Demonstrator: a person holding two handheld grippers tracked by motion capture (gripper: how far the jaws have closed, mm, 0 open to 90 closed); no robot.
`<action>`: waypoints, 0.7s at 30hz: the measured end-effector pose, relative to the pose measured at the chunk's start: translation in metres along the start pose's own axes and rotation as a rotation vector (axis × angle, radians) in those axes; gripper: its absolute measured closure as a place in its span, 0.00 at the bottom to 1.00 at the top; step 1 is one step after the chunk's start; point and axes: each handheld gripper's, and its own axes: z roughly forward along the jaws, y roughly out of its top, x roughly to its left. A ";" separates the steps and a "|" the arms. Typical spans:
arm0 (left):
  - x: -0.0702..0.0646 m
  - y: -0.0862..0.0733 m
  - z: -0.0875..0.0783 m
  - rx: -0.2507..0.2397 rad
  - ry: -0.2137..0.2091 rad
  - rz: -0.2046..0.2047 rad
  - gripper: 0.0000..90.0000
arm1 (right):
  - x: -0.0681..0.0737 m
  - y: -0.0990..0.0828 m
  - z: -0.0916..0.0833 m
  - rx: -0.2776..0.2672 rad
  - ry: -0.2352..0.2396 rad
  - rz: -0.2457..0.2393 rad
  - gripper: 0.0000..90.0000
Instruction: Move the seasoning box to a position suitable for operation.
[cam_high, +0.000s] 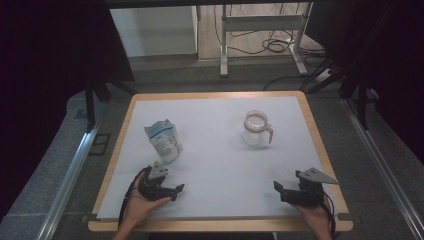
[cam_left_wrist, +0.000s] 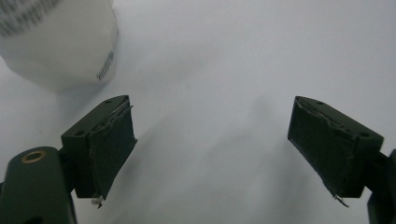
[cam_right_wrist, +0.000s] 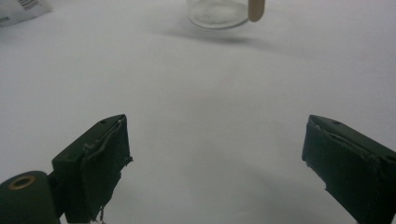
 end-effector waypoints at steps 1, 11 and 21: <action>0.000 0.002 -0.002 -0.007 -0.007 0.000 0.16 | 0.000 0.001 0.001 0.001 0.005 -0.007 0.09; 0.003 0.013 -0.007 -0.046 -0.064 -0.015 0.16 | 0.009 0.014 0.020 0.055 0.068 -0.061 0.13; 0.005 -0.002 -0.005 -0.017 -0.058 -0.056 0.16 | 0.012 0.020 0.025 0.056 0.092 -0.056 0.15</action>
